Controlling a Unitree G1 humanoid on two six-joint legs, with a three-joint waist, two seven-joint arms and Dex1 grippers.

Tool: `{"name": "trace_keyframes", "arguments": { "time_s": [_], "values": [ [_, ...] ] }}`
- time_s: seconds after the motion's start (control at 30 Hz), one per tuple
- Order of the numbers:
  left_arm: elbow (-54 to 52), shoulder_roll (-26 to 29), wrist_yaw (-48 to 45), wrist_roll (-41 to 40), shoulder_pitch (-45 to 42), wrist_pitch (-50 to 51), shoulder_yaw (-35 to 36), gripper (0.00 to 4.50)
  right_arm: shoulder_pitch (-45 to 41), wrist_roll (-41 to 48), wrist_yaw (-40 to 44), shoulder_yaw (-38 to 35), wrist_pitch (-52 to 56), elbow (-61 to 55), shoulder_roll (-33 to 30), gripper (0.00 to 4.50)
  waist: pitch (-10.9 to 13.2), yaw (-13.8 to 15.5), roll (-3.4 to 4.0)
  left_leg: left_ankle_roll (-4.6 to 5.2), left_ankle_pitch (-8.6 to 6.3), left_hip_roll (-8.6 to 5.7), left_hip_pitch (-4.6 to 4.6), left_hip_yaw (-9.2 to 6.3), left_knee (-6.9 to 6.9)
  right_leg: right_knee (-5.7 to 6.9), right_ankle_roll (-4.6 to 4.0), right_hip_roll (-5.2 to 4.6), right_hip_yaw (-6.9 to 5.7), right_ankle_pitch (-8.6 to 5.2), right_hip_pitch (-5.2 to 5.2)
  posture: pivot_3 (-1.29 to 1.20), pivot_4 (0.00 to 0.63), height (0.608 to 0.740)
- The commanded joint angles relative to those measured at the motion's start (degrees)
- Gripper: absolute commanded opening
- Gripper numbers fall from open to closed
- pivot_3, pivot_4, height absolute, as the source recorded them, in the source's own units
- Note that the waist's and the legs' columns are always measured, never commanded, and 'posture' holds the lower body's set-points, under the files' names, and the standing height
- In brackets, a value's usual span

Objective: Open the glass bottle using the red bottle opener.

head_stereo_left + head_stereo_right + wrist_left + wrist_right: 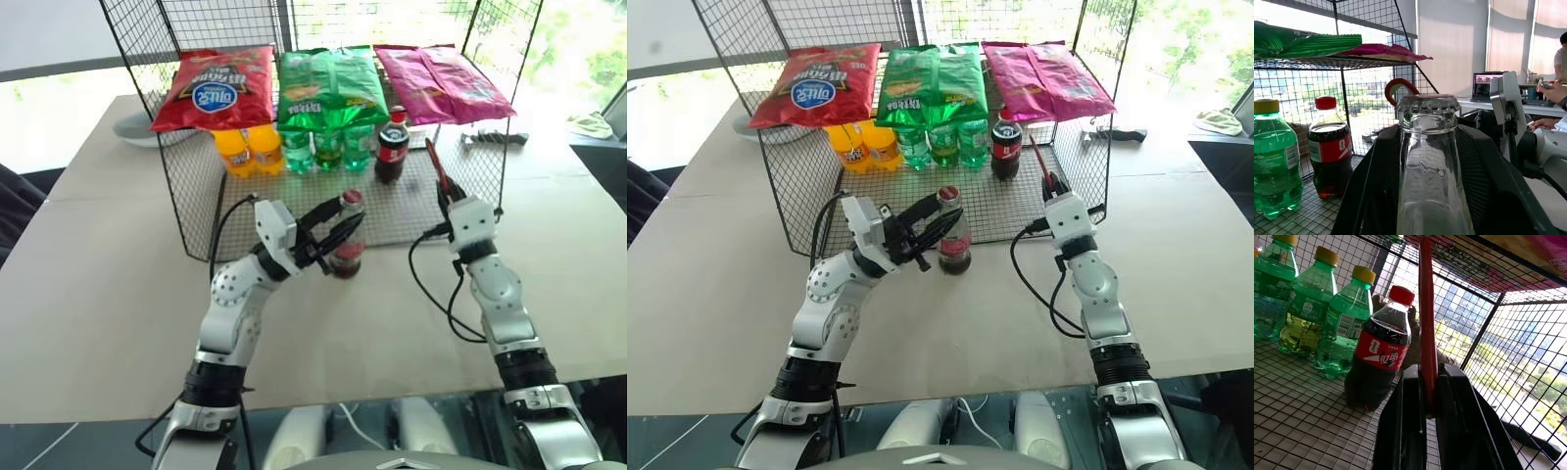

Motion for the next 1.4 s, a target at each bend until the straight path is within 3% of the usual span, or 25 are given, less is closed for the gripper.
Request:
{"name": "trace_keyframes", "arguments": {
  "time_s": [0.03, 0.33, 0.6, 0.97, 1.17, 1.4],
  "values": [
    [0.2, 0.0, 0.3, 0.4, 0.5, 0.0, -0.4, 1.49, -1.1, 0.9, 0.7, 0.4, -1.2, -1.9, 0.1, 0.0, 0.0, 0.0, 0.0, 0.0, 0.0, 0.0, 0.0, 0.0, 0.0, 0.0, 0.0, 0.0, 0.0, 0.0, 0.0, 0.0, 0.15, 0.74],
    [1.3, 0.1, 0.2, 1.2, 0.5, -0.7, -0.5, 1.49, 0.0, -2.0, 8.9, 7.8, -7.7, -6.2, -3.4, 0.0, 0.0, 0.0, -0.01, 0.0, 0.0, 0.0, 0.0, -0.01, 0.0, -0.01, 0.0, 0.01, -0.02, 0.0, 0.0, 0.0, 0.15, 0.74],
    [1.6, 0.4, 0.6, 1.3, 0.9, -1.1, -0.4, 1.49, -1.4, -7.5, 7.5, 10.1, -19.9, -2.4, -7.0, 0.0, 0.0, 0.0, -0.03, 0.0, 0.0, 0.0, 0.03, -0.02, 0.02, -0.02, 0.0, 0.01, -0.03, 0.0, 0.0, 0.0, 0.15, 0.74],
    [2.1, 0.3, 1.0, 0.7, 0.2, -0.2, 0.0, 1.49, -3.8, -14.7, 1.5, 11.0, -33.7, 6.9, -8.5, 0.0, 0.0, 0.0, -0.05, 0.0, 0.0, 0.0, 0.11, 0.01, 0.02, 0.0, 0.0, 0.03, -0.01, 0.0, 0.08, 0.0, 0.15, 0.74],
    [2.7, 0.2, 1.0, 0.7, -0.4, 0.5, -0.4, 1.49, -7.6, -31.1, -9.9, 13.1, -39.5, 11.7, -9.1, 0.0, -0.1, 0.0, -0.07, -0.01, 0.0, 0.0, 0.15, 0.04, 0.03, 0.02, 0.0, 0.06, 0.02, 0.0, 0.11, 0.0, 0.15, 0.74],
    [2.5, 0.2, 0.7, 1.0, -0.3, 0.9, -0.7, 1.49, -12.1, -36.0, -17.0, 16.4, -39.7, 17.4, -7.5, 0.0, -0.2, -0.1, -0.13, -0.02, 0.01, 0.02, 0.23, 0.1, 0.02, 0.05, 0.0, 0.11, 0.08, 0.0, 0.15, 0.0, 0.15, 0.74]
  ]
}}
